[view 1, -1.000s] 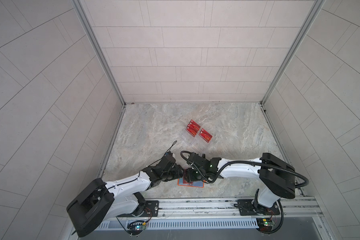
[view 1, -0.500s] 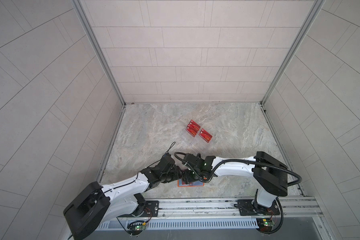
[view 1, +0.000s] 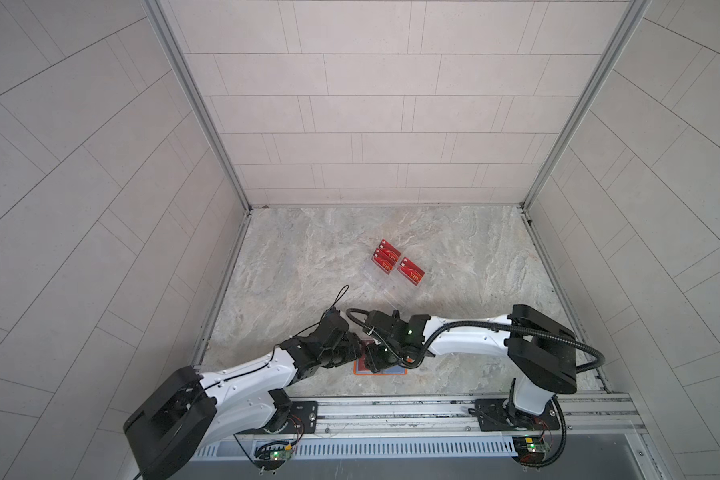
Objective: Put the credit cards into the card holder
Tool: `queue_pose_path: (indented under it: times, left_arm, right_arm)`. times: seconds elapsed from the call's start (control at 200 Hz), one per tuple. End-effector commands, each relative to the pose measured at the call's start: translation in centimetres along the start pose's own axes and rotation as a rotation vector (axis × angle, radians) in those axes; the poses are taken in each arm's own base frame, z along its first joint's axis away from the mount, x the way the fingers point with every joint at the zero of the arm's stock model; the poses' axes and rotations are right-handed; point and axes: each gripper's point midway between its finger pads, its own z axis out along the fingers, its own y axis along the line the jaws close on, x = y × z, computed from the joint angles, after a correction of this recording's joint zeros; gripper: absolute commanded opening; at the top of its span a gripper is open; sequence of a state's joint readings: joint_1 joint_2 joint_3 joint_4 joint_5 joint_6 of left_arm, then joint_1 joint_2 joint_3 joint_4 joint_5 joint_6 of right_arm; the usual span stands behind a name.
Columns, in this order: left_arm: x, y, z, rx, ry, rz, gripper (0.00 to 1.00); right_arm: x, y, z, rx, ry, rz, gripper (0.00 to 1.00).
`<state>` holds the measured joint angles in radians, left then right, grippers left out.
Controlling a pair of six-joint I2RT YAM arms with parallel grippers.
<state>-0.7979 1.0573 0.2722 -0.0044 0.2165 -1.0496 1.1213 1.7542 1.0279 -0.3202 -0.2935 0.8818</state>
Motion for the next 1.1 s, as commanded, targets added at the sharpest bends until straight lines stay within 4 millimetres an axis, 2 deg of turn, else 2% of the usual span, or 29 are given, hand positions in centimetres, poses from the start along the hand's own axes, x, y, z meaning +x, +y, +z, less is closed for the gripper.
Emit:
queue_pose_path:
  times: [0.0, 0.165, 0.36, 0.431, 0.526, 0.661, 0.911, 1.091]
  left_arm:
    - [0.7, 0.8, 0.0, -0.013, 0.003, -0.020, 0.45]
    - [0.8, 0.4, -0.1, -0.003, -0.005, -0.020, 0.44]
    - [0.7, 0.5, -0.2, -0.018, -0.007, -0.012, 0.44]
    - [0.7, 0.8, -0.3, -0.038, -0.008, -0.001, 0.44]
    - [0.3, 1.3, -0.7, -0.091, -0.018, 0.034, 0.44]
    - [0.3, 1.4, -0.9, -0.117, -0.008, 0.052, 0.45]
    - [1.1, 1.6, -0.1, -0.105, 0.031, 0.036, 0.45]
    - [1.1, 0.8, 0.1, -0.078, 0.043, 0.029, 0.44]
  right_arm:
    - [-0.5, 0.8, -0.1, 0.029, -0.015, -0.046, 0.48]
    - [-1.1, 1.3, -0.8, 0.059, -0.041, -0.075, 0.53]
    - [-0.4, 0.1, -0.8, 0.097, -0.022, -0.078, 0.54]
    - [-0.3, -0.6, -1.1, 0.124, -0.033, -0.068, 0.58]
    - [-0.6, -0.1, -1.5, 0.068, -0.069, -0.052, 0.62]
    - [-0.7, 0.3, -1.3, 0.046, -0.060, -0.060, 0.61]
    - [-0.7, 0.9, -0.1, 0.014, -0.038, -0.062, 0.54]
    - [-1.4, 2.3, -0.6, -0.042, -0.061, -0.077, 0.54]
